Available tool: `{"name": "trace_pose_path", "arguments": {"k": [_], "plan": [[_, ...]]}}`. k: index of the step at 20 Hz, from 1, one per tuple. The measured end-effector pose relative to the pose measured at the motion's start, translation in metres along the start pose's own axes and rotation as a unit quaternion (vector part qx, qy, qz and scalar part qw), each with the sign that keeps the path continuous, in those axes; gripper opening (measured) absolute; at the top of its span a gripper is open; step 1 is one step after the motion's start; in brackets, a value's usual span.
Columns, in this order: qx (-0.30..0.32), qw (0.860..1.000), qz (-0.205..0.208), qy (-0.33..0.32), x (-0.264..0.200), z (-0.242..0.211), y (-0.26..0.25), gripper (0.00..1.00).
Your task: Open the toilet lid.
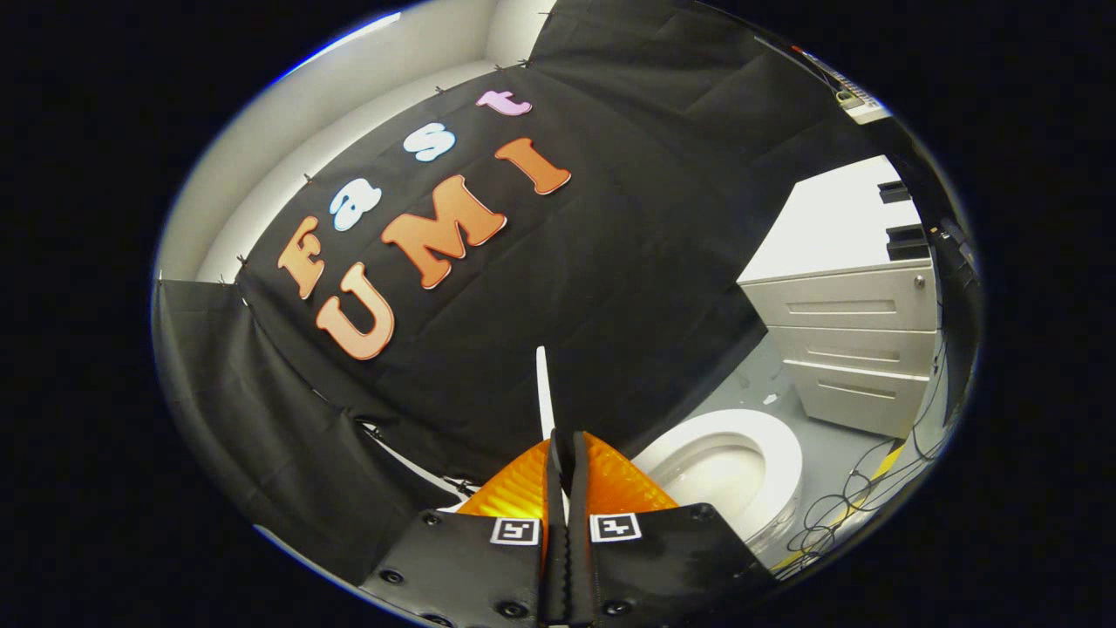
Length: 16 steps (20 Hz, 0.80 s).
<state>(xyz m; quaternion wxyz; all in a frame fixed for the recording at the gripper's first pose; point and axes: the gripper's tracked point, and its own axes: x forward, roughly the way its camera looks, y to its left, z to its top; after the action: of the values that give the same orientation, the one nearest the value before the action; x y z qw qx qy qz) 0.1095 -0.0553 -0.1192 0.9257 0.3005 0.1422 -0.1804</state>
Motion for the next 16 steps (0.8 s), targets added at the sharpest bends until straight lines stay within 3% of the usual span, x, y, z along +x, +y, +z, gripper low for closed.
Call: {"name": "trace_pose_path", "arguments": {"k": [8, 16], "plan": [[-0.107, 0.992, 0.066, -0.005, -0.001, -0.028, 0.114, 0.08], [-0.167, 0.978, 0.124, 0.027, -0.012, -0.098, 0.203, 0.07]]}}
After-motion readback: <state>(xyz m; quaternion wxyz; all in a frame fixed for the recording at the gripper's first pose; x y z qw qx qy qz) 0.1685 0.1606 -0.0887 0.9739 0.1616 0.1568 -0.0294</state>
